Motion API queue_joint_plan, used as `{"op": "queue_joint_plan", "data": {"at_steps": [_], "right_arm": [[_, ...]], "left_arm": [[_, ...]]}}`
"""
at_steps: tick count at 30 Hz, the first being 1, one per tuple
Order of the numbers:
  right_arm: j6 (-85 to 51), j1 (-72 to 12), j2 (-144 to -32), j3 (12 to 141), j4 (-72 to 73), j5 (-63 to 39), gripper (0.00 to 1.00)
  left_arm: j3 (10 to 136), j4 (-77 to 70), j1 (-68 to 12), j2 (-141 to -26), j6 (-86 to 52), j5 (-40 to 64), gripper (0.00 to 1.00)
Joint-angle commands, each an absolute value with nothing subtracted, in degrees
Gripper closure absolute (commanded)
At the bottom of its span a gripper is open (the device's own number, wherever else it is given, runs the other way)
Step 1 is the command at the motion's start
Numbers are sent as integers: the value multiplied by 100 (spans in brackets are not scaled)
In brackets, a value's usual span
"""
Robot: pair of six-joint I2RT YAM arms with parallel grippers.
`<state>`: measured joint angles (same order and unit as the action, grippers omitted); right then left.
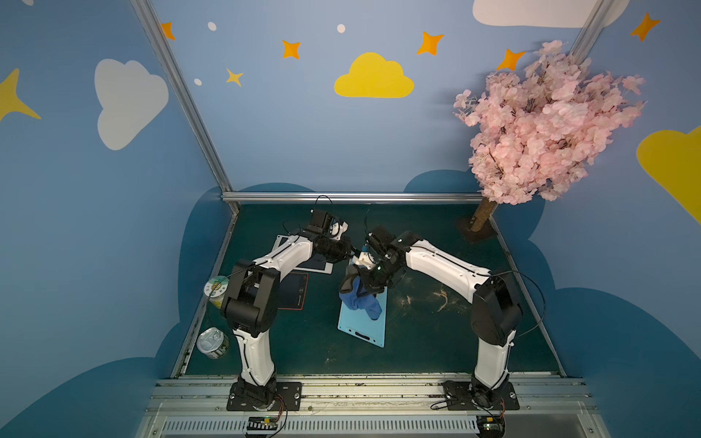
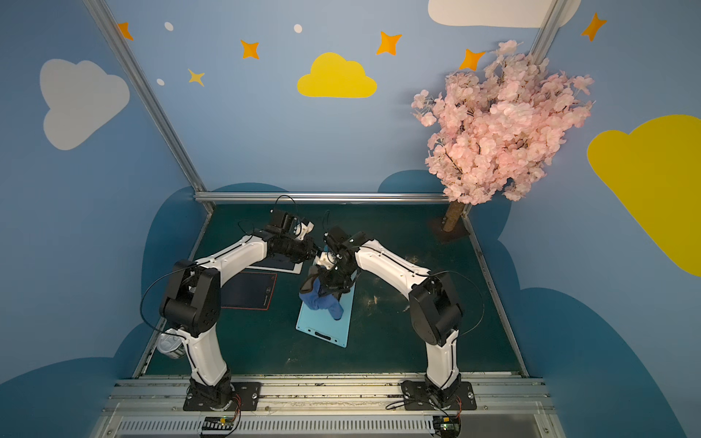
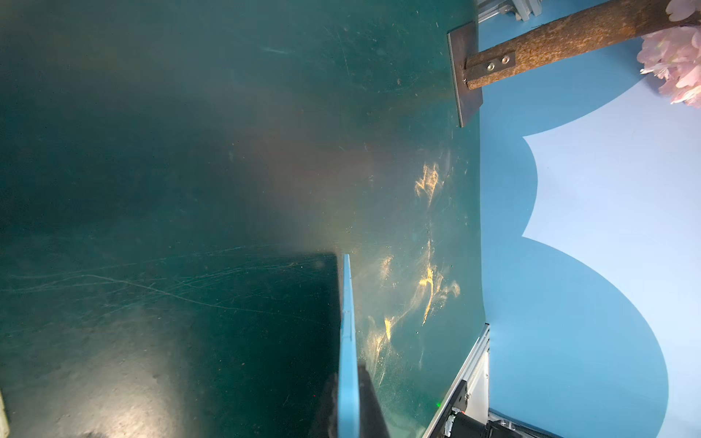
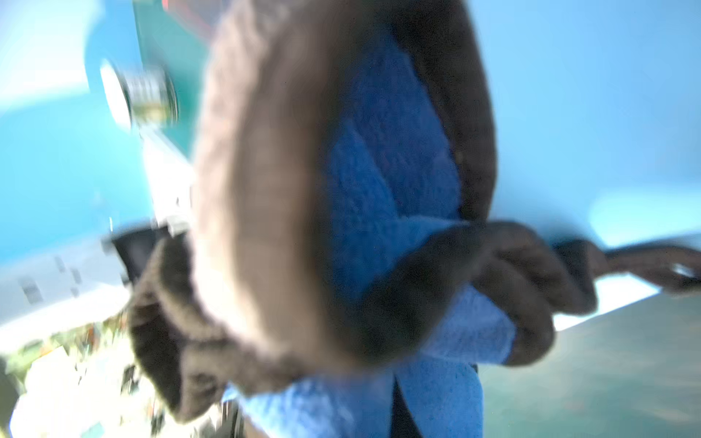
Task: Wipe the drawing tablet
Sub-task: Wipe the dirt from the drawing tablet.
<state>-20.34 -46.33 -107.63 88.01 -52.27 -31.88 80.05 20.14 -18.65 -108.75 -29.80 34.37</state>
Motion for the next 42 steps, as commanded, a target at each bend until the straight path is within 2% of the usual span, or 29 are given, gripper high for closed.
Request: {"op": "queue_joint_plan", "data": {"at_steps": [1,6,11,13,16,18,21,28,32,36,42], "right_arm": [[-1930,-4588,-10569,8112,-4953,-3344,100],[-1688,-3715,-11079,8331,-4964,-3318,100],[-1458,-3055,-12527,10588,-5916,-2953,100],[-1538,-2925,-13032,11542,-6238,-3097,100],[-1641,-2926,-13404,12732,-6612,-3429,100],[-1665,-3032,-13374,13062,-6697,-3617,100],[-1658,-3266,-12980,12675,-6573,-3909,100],[-2077,-3663,-11505,9286,-5066,-4520,100],[-2180,-3864,-11097,7964,-4508,-4749,100],[-1905,-3526,-10770,7725,-4746,-4511,100],[-2108,-1998,-9915,8549,-5202,-3818,100]], "left_arm": [[8130,1971,-1767,-10690,-2941,3528,97],[8108,1949,-1731,-10691,-2962,3559,97],[8087,1937,-1732,-10671,-2930,3590,97],[8068,1926,-1731,-10670,-2942,3598,97],[8068,1909,-1740,-10670,-2947,3624,97],[8068,1919,-1737,-10670,-2953,3612,97],[8090,1902,-1734,-10696,-2972,3647,97],[8086,1898,-1714,-10677,-2940,3642,97],[8094,1898,-1675,-10627,-2911,3613,97],[8090,1844,-1555,-10494,-2803,3499,97],[8856,2426,-1309,-10062,-2156,3169,97]]}}
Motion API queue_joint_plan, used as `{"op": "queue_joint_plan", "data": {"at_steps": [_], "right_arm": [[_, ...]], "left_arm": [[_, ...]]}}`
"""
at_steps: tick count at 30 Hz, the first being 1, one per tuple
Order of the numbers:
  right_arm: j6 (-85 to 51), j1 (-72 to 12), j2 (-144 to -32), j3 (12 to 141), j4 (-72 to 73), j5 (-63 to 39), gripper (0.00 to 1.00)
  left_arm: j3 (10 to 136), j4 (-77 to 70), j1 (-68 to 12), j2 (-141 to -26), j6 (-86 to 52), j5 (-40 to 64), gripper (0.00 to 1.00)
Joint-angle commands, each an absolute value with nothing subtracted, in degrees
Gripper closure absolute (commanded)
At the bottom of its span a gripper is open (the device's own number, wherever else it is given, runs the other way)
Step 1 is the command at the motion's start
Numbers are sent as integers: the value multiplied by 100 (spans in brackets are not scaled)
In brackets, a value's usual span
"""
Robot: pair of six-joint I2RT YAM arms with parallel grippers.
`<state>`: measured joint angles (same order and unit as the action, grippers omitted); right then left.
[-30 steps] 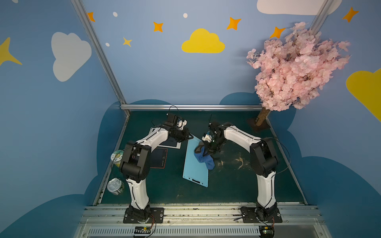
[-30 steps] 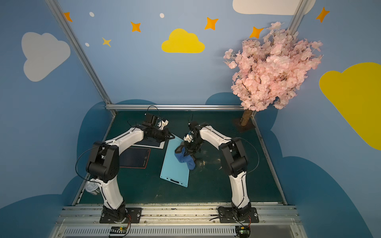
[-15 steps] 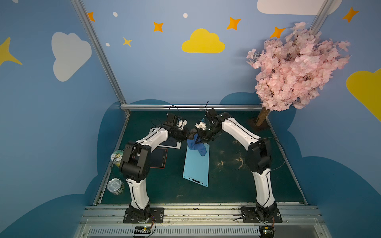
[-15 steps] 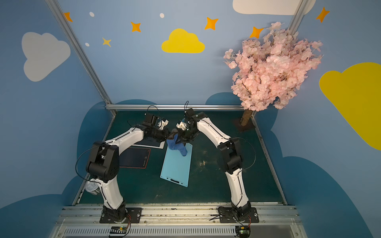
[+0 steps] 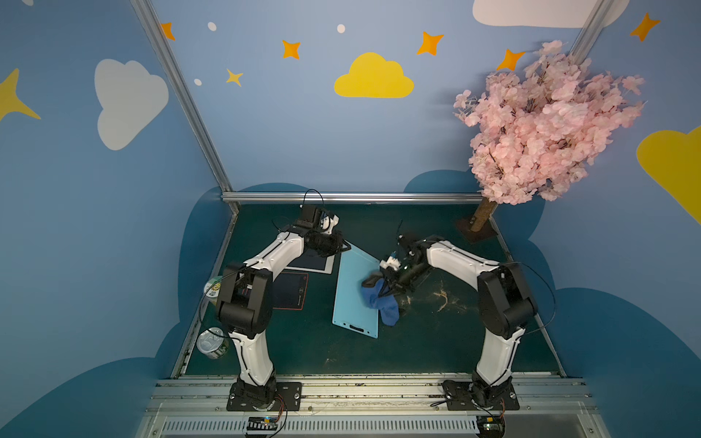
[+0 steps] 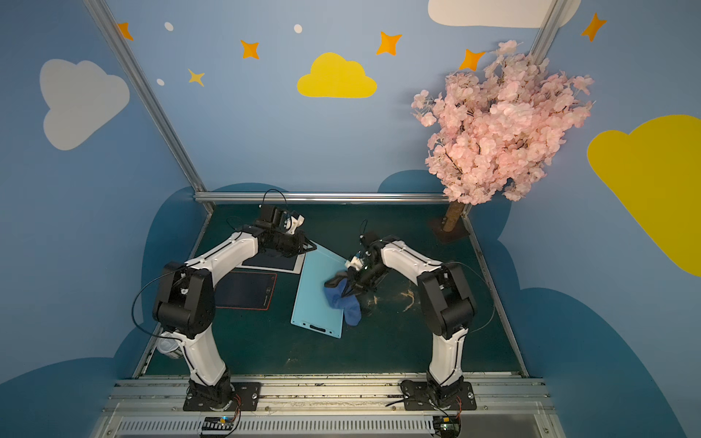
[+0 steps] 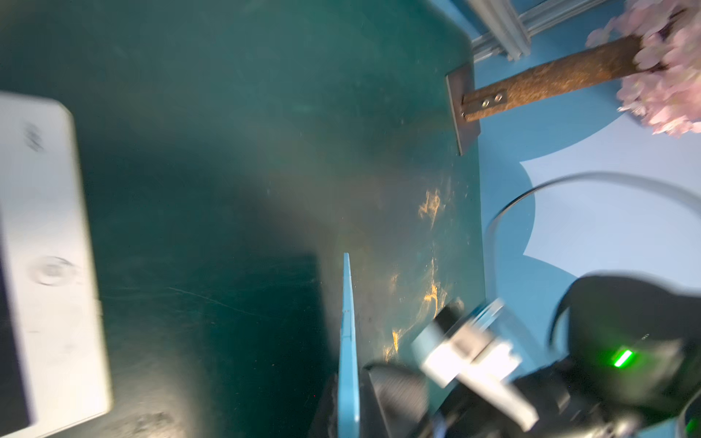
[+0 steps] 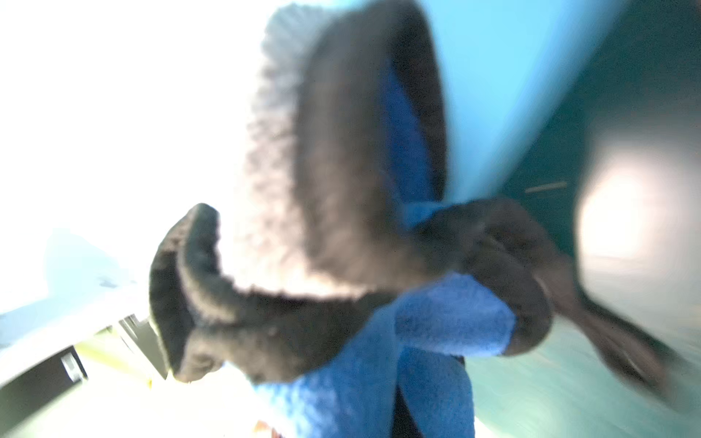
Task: Wipe the drawing tablet
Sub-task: Wipe the dirt from the drawing tablet, then place the drawing tablet at the center of the board, then place the cleaning item at the center of the board.
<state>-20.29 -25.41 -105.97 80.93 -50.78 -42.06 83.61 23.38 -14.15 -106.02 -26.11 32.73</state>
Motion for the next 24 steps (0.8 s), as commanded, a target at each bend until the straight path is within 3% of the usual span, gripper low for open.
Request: {"op": "queue_joint_plan", "data": {"at_steps": [1,5,8,12,16,21,24], "right_arm": [[-2146,-1816,-9781,8684,-5276,-3515,100],[-2211,-1296,-9525,9135,-5766,-1770,100],[-2630,-881,-9505,9238,-6086,-463,100],[-3050,-358,-9518,9230,-6670,296,100],[-3677,135,-9264,8806,-6918,1190,100],[-3927,829,-9255,8290,-6772,1134,100],[-3926,957,-9552,8149,-6593,839,100]], "left_arm": [[9058,2436,-1326,-9945,-2017,3076,97],[10221,2781,-1689,-9887,-1084,2612,97],[11426,3494,-2378,-10340,297,1686,97],[12326,3812,-3539,-11131,2826,-265,97],[12521,3300,-3828,-11708,3689,-1060,97],[12548,1924,-4142,-12642,5339,-2534,97],[12752,1566,-4200,-13132,5826,-2851,97]]}}
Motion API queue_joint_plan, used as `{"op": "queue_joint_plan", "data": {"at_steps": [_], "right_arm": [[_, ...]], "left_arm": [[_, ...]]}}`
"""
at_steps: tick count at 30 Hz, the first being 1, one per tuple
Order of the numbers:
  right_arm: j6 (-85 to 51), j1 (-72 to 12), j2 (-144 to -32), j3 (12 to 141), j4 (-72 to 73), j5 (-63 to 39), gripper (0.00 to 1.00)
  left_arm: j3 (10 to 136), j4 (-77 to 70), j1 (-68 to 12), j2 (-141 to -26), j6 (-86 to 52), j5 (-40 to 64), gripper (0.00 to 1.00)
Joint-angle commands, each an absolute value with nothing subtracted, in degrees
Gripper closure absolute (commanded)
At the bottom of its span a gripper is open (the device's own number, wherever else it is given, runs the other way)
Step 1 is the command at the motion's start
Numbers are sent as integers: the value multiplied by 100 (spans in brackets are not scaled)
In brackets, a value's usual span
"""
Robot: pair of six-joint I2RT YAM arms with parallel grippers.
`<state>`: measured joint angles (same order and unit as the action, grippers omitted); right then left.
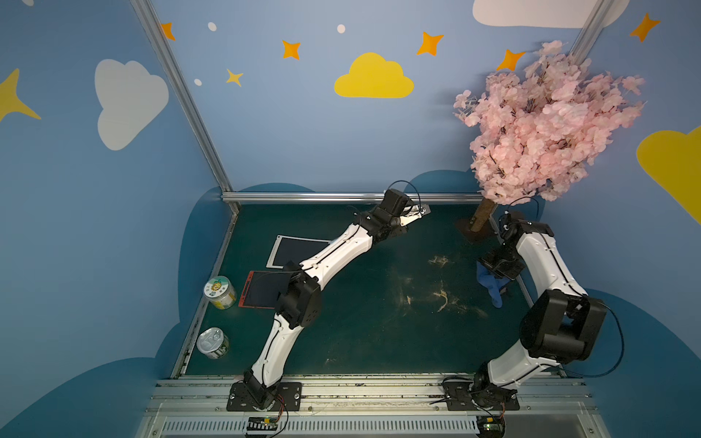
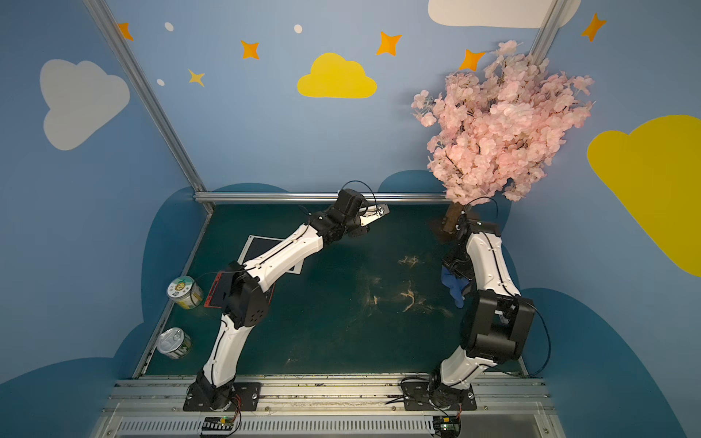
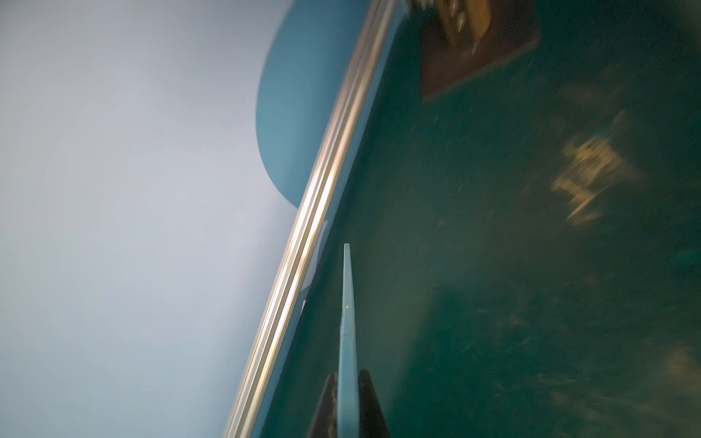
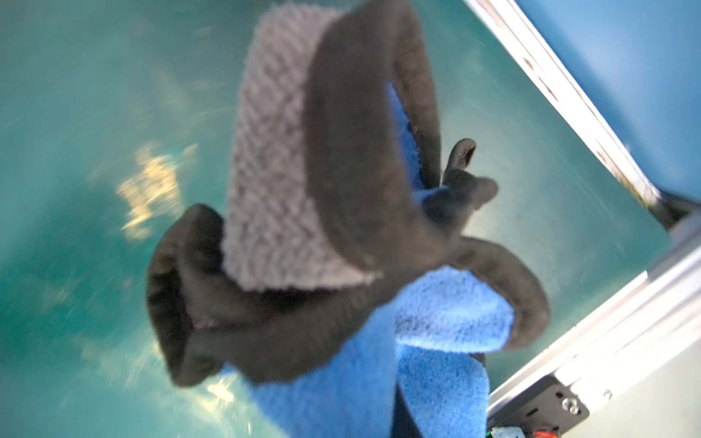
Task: Wipe the drawing tablet
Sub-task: Place the cleaning item at the center of the board.
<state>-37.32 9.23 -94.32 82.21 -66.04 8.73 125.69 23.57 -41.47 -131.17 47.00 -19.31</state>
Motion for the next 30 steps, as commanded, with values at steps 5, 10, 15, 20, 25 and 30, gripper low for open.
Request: {"op": "queue_joint_plan", "data": {"at_steps": [5,10,15,20,25,30], "right_arm": [[-3836,984,-10242,8258,-6614,209,88],[-3451,950,-10403,8096,-6209,-712,32],[-3285,812,-10097,8051,-6058,-770,23],[-3177,589,-9697,8017,-5930,-620,23],[-3027,252,-9242,7976,-5874,-205,21],[-2839,66,-8895,7824,-5701,-332,8]], "left_arm": [[12866,1305,-4304,-13501,6105,-2941,97],[12781,1051,-4398,-13812,6222,-3045,97],[12700,958,-4504,-14004,6187,-3080,97],[12666,1015,-4557,-14119,5993,-3012,97],[12791,907,-4638,-14393,5900,-2944,97],[12965,1086,-4733,-14546,5772,-2870,74]]}}
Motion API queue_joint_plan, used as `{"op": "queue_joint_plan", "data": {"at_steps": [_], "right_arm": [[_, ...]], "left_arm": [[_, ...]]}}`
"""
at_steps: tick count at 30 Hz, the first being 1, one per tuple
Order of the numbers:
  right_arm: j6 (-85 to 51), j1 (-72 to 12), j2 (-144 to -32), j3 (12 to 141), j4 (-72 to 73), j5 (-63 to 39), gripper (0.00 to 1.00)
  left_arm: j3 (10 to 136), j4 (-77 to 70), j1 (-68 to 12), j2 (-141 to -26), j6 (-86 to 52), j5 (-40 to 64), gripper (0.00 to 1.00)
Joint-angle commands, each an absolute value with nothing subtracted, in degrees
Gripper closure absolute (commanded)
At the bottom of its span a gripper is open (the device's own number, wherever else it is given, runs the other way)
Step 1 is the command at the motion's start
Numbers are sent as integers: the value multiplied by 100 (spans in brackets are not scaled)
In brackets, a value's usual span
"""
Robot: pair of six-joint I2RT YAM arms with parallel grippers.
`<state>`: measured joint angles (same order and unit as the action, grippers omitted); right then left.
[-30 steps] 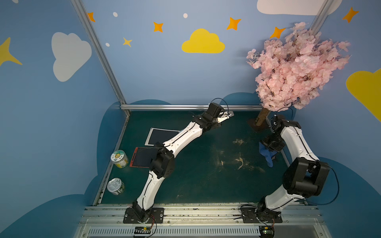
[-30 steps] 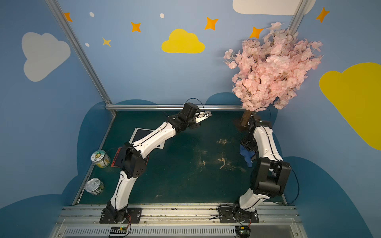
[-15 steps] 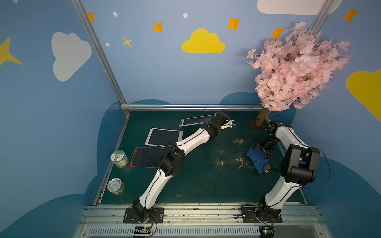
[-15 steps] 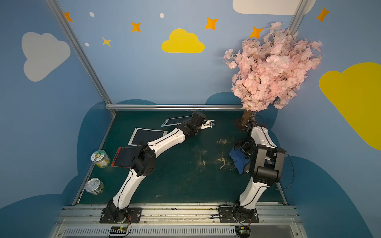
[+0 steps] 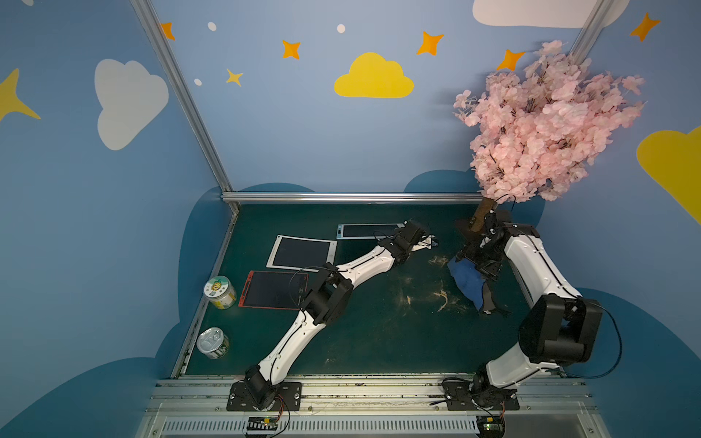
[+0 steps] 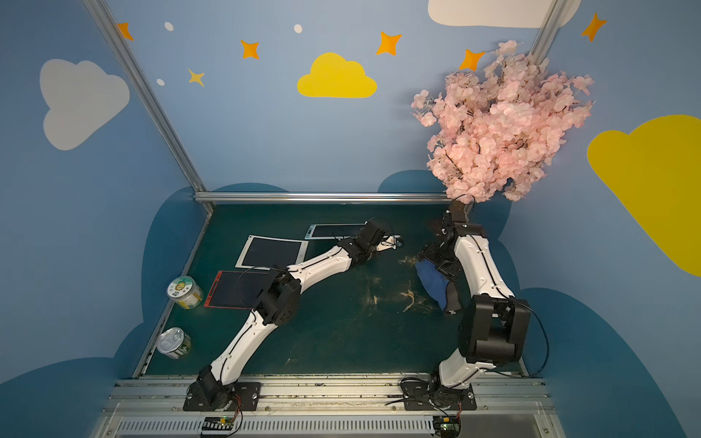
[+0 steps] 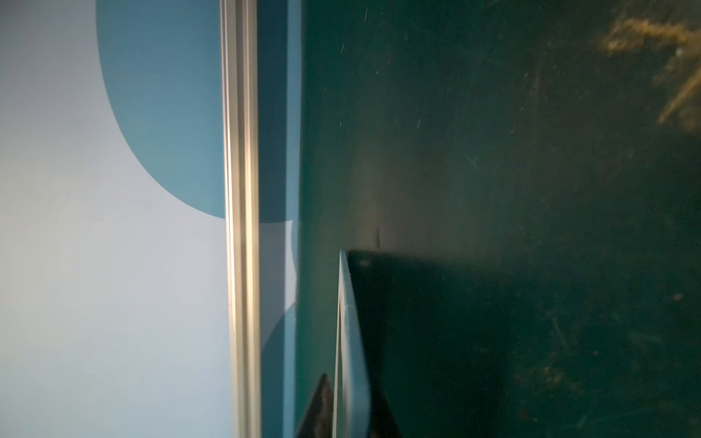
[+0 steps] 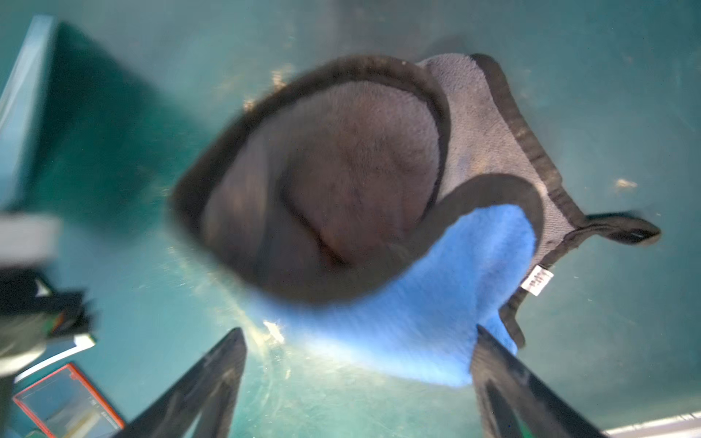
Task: Wipe the drawing tablet
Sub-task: Place the cleaning item at the center of the board, then reset both arms
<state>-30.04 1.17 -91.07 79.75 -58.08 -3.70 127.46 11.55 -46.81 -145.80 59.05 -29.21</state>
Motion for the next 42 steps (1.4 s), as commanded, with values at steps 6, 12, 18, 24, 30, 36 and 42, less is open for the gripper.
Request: {"op": "queue_joint_plan", "data": {"at_steps": [6,12,18,24,30,36,42], "right_arm": [[-2957,87,-8790,7846,-5893,-11,8],[-3032,163,-8573,7755,-5856,-50,8],[-2903,88,-8480,7574,-5730,-344,8],[-2497,-200,-7910,7173,-5056,-226,8],[-2434,-337,-6925,6043,-3097,-134,8],[-740,-763,-6223,3945,510,746,8],[286,-834,-6656,3047,1791,1312,8]], "left_arm": [[13231,1861,-4803,-14525,5320,-2581,20],[13266,2799,-4749,-14249,4411,-1779,13],[13147,3335,-4499,-13606,2632,-1206,12],[9748,1415,-3001,-10822,-659,681,0],[5945,-788,-1749,-7900,-1755,-270,0],[4055,-1405,-1773,-6562,-1022,-2437,0],[2449,-3247,-1766,-6036,248,-2276,0]]}}
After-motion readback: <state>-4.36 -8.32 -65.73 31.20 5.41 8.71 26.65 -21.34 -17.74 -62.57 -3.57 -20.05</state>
